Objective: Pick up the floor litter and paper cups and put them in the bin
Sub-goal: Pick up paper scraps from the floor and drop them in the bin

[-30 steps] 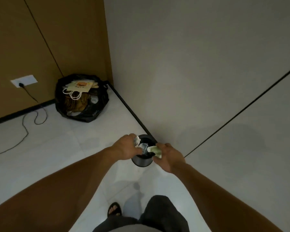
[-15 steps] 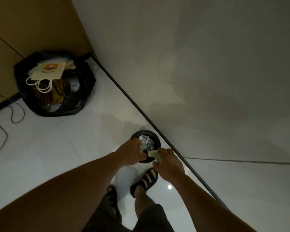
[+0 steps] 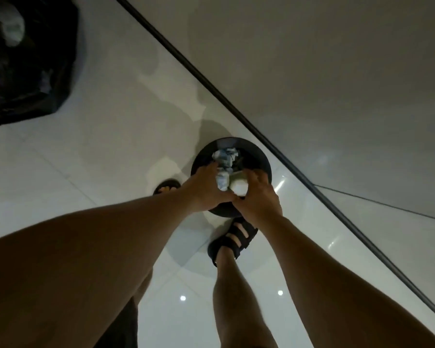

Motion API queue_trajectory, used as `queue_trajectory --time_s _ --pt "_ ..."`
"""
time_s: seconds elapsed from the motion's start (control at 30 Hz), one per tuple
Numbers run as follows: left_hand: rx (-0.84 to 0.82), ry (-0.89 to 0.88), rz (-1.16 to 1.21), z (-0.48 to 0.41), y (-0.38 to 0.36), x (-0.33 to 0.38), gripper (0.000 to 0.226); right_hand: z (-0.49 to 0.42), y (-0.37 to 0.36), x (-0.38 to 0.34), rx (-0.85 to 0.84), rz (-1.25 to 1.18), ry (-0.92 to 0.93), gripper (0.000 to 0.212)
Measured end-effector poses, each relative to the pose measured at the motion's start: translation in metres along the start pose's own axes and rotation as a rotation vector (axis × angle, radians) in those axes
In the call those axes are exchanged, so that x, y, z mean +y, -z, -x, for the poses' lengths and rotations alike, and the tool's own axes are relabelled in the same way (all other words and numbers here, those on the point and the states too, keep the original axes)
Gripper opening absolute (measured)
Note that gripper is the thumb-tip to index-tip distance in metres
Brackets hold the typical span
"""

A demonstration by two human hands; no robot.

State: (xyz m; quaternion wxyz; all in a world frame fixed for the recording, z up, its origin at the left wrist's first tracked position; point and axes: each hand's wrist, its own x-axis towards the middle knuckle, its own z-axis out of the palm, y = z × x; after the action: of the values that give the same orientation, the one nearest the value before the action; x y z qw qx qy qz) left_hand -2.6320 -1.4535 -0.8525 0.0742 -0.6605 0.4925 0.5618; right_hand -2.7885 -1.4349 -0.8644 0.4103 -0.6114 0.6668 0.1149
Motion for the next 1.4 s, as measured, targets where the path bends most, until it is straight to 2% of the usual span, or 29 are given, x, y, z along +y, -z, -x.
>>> queue_trajectory --time_s 0.13,0.27,0.4,0.53,0.7,0.97,1.13,1.4 --pt "-0.023 -0.005 -0.101 0.014 0.011 -0.015 0.079 0.016 -0.006 0.004 -0.002 0.029 -0.06 0.073" --pt "-0.05 -0.022 -0.167 0.053 0.046 -0.003 0.082 0.062 0.016 -0.015 0.026 -0.083 -0.192 0.076" --pt "-0.047 -0.127 -0.281 0.11 0.091 0.039 0.09 0.123 0.062 -0.049 0.098 -0.174 -0.242 0.08" --pt "-0.076 -0.26 -0.398 0.173 0.126 0.092 0.082 0.193 0.11 -0.078 0.247 -0.295 -0.348 0.082" --pt "-0.097 -0.396 -0.59 0.251 0.126 0.151 0.084 0.292 0.146 -0.089 0.392 -0.317 -0.411 0.081" --pt "-0.243 -0.617 -0.893 0.374 0.025 0.211 0.091 0.458 0.123 -0.037 0.55 -0.481 -0.629 0.078" --pt "-0.366 -0.743 -1.078 0.449 -0.082 0.231 0.082 0.579 0.064 0.022 0.628 -0.637 -0.842 0.08" --pt "-0.477 -1.029 -1.263 0.566 -0.256 0.254 0.086 0.736 -0.012 0.094 0.791 -0.795 -1.138 0.08"
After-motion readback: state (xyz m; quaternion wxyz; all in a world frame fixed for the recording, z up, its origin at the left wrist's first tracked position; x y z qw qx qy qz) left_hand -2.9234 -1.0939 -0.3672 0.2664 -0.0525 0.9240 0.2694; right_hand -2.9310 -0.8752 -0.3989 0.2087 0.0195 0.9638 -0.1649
